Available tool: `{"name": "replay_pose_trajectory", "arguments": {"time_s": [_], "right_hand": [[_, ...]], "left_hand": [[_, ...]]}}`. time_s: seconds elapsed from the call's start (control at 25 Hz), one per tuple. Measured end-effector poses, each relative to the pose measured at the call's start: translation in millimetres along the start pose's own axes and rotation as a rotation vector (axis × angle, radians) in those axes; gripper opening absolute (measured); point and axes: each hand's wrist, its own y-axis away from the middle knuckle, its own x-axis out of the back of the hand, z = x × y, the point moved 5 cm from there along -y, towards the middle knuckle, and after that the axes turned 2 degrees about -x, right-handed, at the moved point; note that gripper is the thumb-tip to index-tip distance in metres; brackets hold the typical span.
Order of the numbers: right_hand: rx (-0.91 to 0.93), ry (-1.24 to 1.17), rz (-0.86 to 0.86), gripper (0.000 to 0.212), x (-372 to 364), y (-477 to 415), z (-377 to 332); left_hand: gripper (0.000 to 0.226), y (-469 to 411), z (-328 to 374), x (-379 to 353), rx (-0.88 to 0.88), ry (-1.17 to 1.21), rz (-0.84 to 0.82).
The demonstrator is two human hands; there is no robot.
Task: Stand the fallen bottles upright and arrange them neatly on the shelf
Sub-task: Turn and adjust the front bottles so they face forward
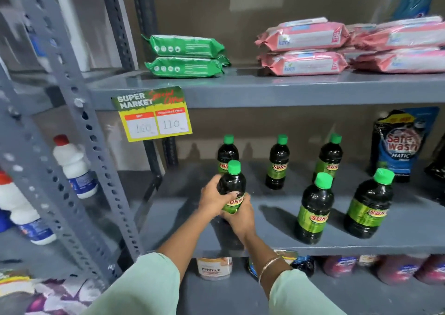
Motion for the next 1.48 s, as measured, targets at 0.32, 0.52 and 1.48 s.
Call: {"name": "replay_pose_trajectory", "arguments": {"time_s": [0.32, 0.52, 1.48], "right_hand": [[-0.006, 0.069, 0.070, 0.055, 19.3, 12.9, 12.2], [0.002, 0.060, 0.048, 0.060, 32.4, 34.3, 20.5], [0.039, 0.000, -0.044, 0.055, 4.8, 53.6, 21.2]], "left_hand": [[0.049, 21.2, 6.3, -12.9, -0.084, 0.054, -0.031], [0.048, 46.9, 10.3, -20.4, -0.081, 0.038, -0.030], [0.051, 47.3, -6.0, 14.9, -0.049, 0.089, -0.098]]}}
